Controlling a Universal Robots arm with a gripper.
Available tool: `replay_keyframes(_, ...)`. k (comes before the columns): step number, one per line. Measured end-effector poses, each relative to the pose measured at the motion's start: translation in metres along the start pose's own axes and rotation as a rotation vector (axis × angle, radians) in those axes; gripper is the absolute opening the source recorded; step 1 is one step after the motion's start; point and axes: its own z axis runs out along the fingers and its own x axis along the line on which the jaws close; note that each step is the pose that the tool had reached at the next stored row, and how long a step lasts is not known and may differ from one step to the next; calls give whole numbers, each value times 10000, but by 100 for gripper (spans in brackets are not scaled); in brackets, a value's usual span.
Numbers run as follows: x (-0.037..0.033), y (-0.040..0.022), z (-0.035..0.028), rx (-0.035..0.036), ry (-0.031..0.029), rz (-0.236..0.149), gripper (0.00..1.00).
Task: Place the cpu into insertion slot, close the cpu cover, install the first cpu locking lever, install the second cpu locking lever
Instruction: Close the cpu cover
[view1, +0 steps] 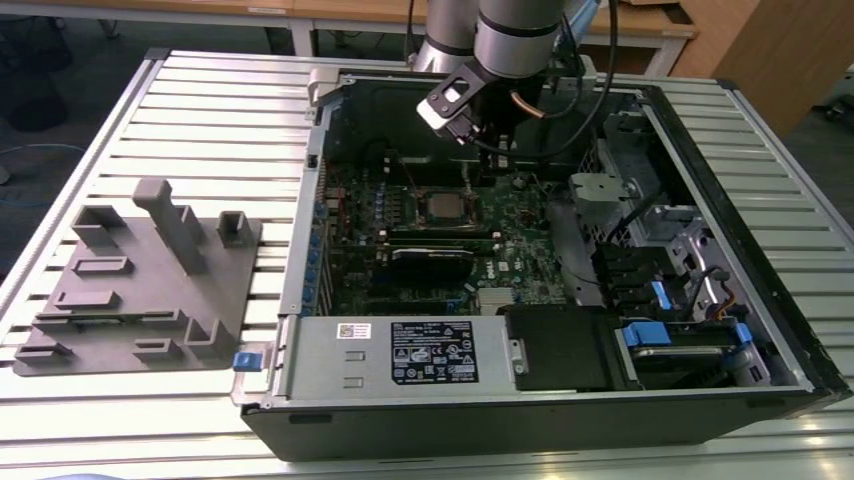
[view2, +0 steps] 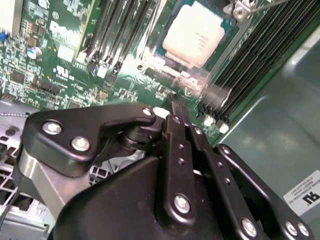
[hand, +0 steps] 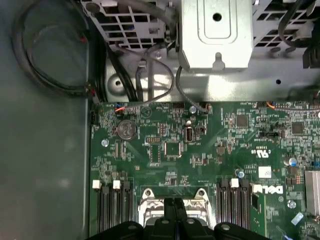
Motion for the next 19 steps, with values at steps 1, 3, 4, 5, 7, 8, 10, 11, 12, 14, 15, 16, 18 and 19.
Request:
replay_keyframes(1, 0, 0, 0, 0, 0, 0, 11)
replay_keyframes(3, 0, -1, 0, 0, 0, 1, 11)
replay_keyframes(4, 0, -1, 0, 0, 0, 2, 11)
replay_keyframes(5, 0, -1, 0, 0, 0, 1, 11)
replay_keyframes(7, 0, -1, 0, 1, 0, 1, 11)
replay_keyframes(8, 0, -1, 0, 12, -1, 2, 11)
replay_keyframes(10, 0, -2, 0, 62, -4, 4, 11)
replay_keyframes(11, 0, -2, 0, 63, -4, 4, 11)
replay_keyframes(12, 0, -1, 0, 64, -3, 4, 11)
replay_keyframes(14, 0, -1, 1, 65, -2, 3, 11)
replay_keyframes(15, 0, -1, 1, 66, -2, 3, 11)
replay_keyframes(16, 0, -1, 1, 67, -2, 3, 11)
replay_keyframes(18, 0, -1, 1, 68, -2, 3, 11)
replay_keyframes(19, 0, -3, 1, 68, -2, 3, 11)
